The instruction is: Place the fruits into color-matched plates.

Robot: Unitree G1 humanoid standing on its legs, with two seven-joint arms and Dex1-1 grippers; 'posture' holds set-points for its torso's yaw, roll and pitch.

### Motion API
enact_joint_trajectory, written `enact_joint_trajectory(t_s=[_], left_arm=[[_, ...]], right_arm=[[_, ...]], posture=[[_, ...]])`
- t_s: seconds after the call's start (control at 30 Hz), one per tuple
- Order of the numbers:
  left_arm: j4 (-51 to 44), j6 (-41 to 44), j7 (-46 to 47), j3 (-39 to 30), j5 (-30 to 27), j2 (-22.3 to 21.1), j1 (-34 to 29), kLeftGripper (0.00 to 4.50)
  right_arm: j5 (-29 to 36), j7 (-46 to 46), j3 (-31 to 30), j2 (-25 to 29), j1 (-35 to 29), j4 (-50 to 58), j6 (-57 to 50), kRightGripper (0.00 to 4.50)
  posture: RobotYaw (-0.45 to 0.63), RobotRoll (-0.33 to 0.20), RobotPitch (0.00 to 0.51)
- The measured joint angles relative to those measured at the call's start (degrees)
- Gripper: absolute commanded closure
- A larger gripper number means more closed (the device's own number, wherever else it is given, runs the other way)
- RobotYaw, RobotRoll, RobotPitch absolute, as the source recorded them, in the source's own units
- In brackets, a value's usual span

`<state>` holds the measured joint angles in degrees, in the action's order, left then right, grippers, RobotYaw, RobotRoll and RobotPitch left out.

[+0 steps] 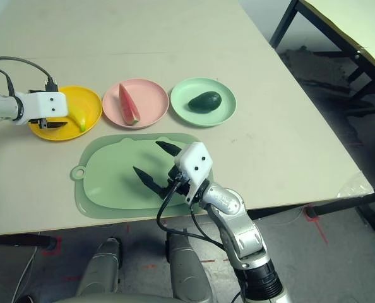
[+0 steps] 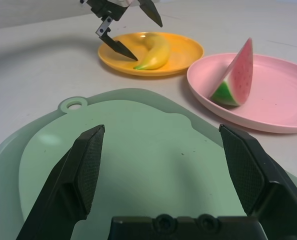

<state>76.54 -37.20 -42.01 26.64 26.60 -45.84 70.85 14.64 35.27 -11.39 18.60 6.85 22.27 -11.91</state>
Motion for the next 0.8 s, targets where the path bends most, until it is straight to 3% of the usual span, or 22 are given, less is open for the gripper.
enact_joint_trajectory(t_s=[0.13,0.27,0.47,0.6,0.7,0.8], left_arm=[[0.01,-0.12,0.09,-2.45,-0.40,-1.06,-0.20,0.03],[-0.22,-0.71,-1.82,-9.26,-5.38,-3.17,-0.67,0.03],[-1.77,2.59,-8.80,-23.46,-18.58,-4.64,-7.71,0.03],[-7.81,9.91,-13.48,-37.26,-33.24,-4.74,-16.12,0.03],[-17.96,16.02,-13.73,-45.11,-41.84,-4.70,-26.06,0.03],[-29.83,20.61,-10.37,-50.12,-46.48,-2.98,-37.64,0.03]], right_arm=[[0.00,0.82,-0.16,0.01,1.21,-0.78,0.23,0.00],[0.12,0.25,1.24,-0.01,4.73,-3.79,-0.48,0.00],[0.24,-2.26,9.35,2.47,20.66,-16.16,-1.84,0.00],[-0.22,-4.23,16.13,7.18,29.78,-31.56,0.65,0.00],[-0.50,-4.77,20.29,9.86,30.87,-40.28,3.12,0.00],[-0.50,-4.76,21.88,10.20,30.20,-45.61,5.68,0.00]], posture=[[-0.13,0.000,0.226],[-0.14,0.000,0.228],[-0.08,0.000,0.233],[-0.03,0.000,0.234],[0.01,0.000,0.238],[0.02,0.000,0.241]])
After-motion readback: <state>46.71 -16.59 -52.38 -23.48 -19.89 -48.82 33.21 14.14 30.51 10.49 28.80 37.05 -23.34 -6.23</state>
